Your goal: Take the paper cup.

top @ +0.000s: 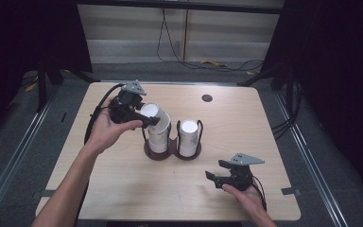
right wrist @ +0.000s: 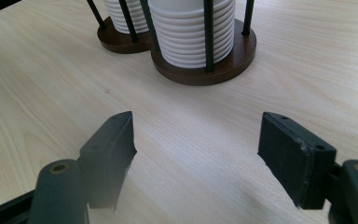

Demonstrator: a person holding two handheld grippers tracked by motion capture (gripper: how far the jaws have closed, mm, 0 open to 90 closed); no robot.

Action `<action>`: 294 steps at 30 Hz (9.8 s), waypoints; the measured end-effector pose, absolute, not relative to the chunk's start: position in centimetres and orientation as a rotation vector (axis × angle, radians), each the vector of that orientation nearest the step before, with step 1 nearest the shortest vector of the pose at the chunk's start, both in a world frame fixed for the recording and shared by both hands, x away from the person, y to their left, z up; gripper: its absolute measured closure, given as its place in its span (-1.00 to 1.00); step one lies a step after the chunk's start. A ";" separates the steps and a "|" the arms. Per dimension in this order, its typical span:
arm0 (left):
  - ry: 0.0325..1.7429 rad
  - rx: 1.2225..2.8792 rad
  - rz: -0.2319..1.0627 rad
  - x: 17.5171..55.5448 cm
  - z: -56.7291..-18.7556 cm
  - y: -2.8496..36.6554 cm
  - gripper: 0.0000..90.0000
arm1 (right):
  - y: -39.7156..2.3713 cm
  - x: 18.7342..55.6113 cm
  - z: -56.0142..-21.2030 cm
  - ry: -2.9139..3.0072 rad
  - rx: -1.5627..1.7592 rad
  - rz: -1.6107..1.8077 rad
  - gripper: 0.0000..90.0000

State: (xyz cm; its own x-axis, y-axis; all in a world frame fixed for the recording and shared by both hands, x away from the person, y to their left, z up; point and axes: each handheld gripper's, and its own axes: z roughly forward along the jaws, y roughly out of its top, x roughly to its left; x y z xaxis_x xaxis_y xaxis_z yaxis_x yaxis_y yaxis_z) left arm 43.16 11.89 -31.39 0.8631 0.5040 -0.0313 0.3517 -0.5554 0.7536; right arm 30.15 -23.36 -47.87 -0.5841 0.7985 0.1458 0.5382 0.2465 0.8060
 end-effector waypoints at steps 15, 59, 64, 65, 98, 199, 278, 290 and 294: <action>0.570 2.126 0.215 40.8 -32.3 12.7 -0.21 | -23.4 30.1 -47.8 2.222 1.244 1.265 -0.40; 0.421 2.076 0.044 38.0 -38.9 10.4 -0.23 | -19.4 30.2 -45.2 2.226 1.049 1.502 -0.61; 0.420 2.071 0.018 37.8 -40.0 10.2 -0.22 | -19.0 30.3 -45.9 2.261 1.045 1.505 -0.61; 0.421 2.077 0.019 37.7 -40.1 10.1 -0.22 | -18.9 30.3 -46.0 2.265 1.032 1.509 -0.62; 0.374 2.059 -0.122 36.0 -42.5 8.7 -0.22 | -18.6 30.0 -46.3 2.342 0.854 1.658 -0.69; 0.381 1.975 -0.236 35.5 -41.4 7.9 -0.60 | -18.7 29.8 -46.6 2.324 0.749 1.804 -0.37; 0.296 2.208 -0.106 35.8 -43.3 8.3 -0.62 | -18.3 31.4 -44.6 2.704 0.677 1.187 -0.25; 0.252 2.241 -0.099 35.5 -43.4 8.2 -0.56 | -17.2 31.8 -44.9 2.779 0.633 1.099 -0.25; 0.240 2.262 -0.092 35.4 -43.6 8.0 -0.55 | -17.3 31.8 -44.7 2.784 0.640 1.088 -0.26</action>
